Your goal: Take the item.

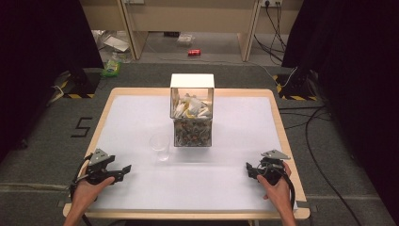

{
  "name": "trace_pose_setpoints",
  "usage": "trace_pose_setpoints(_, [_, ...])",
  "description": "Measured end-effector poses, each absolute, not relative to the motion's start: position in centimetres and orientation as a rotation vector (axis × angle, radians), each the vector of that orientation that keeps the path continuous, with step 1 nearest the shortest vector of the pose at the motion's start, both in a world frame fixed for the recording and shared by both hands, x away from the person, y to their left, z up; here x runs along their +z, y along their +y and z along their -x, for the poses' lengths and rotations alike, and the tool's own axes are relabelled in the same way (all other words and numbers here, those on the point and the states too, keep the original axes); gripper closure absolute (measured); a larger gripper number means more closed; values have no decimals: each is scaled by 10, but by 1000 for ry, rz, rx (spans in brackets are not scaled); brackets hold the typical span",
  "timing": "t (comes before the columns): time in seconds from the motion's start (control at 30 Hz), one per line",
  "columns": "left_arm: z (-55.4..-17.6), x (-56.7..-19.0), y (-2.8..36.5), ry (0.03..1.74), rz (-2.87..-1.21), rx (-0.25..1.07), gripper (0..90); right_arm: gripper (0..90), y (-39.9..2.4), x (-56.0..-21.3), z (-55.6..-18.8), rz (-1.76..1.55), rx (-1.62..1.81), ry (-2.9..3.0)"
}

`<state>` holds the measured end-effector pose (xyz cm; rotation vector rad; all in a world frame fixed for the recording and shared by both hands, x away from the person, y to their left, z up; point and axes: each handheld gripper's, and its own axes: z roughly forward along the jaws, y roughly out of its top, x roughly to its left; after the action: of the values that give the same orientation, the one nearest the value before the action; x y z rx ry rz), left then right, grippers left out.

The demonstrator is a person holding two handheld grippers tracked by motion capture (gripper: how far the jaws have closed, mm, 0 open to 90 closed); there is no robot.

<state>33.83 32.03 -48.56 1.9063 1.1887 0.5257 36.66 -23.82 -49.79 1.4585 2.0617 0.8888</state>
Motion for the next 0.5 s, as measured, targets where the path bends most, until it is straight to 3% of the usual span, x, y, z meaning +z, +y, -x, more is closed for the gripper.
trace_pose_setpoints(0.5, [-333,-443,300,1039,-1821,467,188,152,-239,-498,-367,-1446,888,2071])
